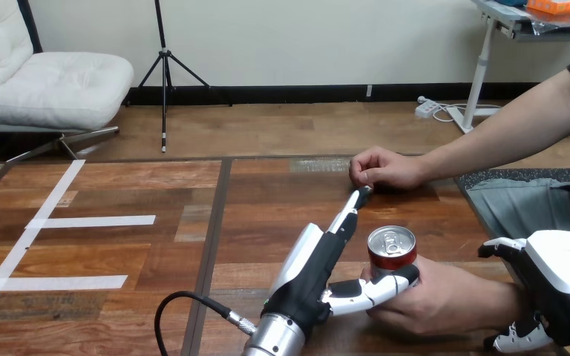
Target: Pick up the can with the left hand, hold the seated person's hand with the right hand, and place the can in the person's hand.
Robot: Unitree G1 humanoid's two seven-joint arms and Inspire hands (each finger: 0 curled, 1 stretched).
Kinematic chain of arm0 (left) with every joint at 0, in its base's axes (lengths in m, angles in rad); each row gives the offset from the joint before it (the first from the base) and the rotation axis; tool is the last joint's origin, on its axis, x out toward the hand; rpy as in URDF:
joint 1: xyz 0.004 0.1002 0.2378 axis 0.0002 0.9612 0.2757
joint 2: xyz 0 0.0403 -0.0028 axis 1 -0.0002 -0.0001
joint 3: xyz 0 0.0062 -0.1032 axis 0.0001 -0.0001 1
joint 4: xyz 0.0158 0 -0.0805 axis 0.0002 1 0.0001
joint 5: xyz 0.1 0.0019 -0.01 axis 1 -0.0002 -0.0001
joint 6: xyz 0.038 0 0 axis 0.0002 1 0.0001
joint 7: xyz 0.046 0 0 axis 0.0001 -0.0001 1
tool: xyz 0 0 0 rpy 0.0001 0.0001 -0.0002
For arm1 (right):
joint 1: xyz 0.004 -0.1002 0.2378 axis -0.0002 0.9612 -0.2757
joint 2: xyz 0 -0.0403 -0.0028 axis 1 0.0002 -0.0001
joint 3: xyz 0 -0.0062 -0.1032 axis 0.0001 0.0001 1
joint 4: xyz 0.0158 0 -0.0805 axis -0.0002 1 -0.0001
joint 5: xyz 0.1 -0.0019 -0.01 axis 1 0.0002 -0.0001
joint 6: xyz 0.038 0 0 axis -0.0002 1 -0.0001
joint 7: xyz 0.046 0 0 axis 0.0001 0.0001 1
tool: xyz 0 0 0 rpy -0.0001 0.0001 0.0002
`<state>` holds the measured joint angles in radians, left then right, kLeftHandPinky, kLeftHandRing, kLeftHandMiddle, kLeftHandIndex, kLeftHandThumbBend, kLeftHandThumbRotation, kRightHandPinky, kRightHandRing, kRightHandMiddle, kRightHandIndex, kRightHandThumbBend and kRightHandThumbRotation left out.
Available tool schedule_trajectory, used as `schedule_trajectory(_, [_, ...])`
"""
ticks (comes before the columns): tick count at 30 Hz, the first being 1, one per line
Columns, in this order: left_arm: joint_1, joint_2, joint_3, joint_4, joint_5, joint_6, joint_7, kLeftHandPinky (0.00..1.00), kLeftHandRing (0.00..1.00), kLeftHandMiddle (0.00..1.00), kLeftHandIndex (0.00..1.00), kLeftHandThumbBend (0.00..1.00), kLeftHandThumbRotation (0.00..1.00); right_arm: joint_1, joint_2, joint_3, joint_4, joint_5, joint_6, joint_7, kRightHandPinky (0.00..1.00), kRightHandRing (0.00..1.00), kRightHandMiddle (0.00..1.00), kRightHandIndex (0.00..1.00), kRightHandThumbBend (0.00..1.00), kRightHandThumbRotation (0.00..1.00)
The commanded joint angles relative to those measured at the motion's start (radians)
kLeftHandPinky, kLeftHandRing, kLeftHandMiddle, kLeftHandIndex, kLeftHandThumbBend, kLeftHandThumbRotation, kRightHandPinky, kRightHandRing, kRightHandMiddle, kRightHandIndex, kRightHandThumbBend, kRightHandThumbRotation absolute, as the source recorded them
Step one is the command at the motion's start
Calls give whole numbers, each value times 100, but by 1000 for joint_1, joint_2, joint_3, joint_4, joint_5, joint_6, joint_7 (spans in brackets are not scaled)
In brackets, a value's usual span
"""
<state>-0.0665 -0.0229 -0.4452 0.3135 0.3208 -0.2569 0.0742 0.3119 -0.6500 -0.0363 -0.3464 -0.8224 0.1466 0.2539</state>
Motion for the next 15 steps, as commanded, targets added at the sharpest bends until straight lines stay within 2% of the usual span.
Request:
schedule_trajectory(1, [-16,-4,33,-54,-12,-11,-1,100,100,100,100,52,37,-27,21,-22,-43,8,9,-21,75,83,84,80,83,0])
schedule_trajectory(9, [-12,6,47,-53,-12,-26,-8,100,100,100,100,52,39,-24,34,-30,-57,15,9,-16,76,84,85,81,83,0])
schedule_trajectory(15, [-6,10,56,-59,-12,-33,-15,100,100,100,100,53,43,-15,44,-39,-76,34,5,-19,78,86,86,83,80,5])
